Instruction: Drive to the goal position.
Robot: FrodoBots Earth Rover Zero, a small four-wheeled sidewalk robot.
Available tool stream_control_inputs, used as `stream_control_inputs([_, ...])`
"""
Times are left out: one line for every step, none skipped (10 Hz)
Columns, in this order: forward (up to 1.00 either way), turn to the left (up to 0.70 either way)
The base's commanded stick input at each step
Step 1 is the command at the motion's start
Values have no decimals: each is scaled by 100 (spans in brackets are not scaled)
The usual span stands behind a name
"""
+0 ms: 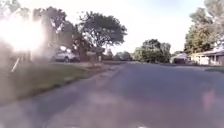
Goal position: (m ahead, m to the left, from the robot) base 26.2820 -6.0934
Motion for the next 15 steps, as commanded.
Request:
stream_control_inputs([100,0])
stream_control_inputs([100,0])
stream_control_inputs([100,0])
stream_control_inputs([100,0])
stream_control_inputs([100,0])
stream_control_inputs([100,0])
stream_control_inputs([100,0])
stream_control_inputs([100,0])
stream_control_inputs([100,0])
stream_control_inputs([100,0])
stream_control_inputs([100,0])
stream_control_inputs([100,0])
stream_control_inputs([100,0])
stream_control_inputs([100,0])
stream_control_inputs([100,0])
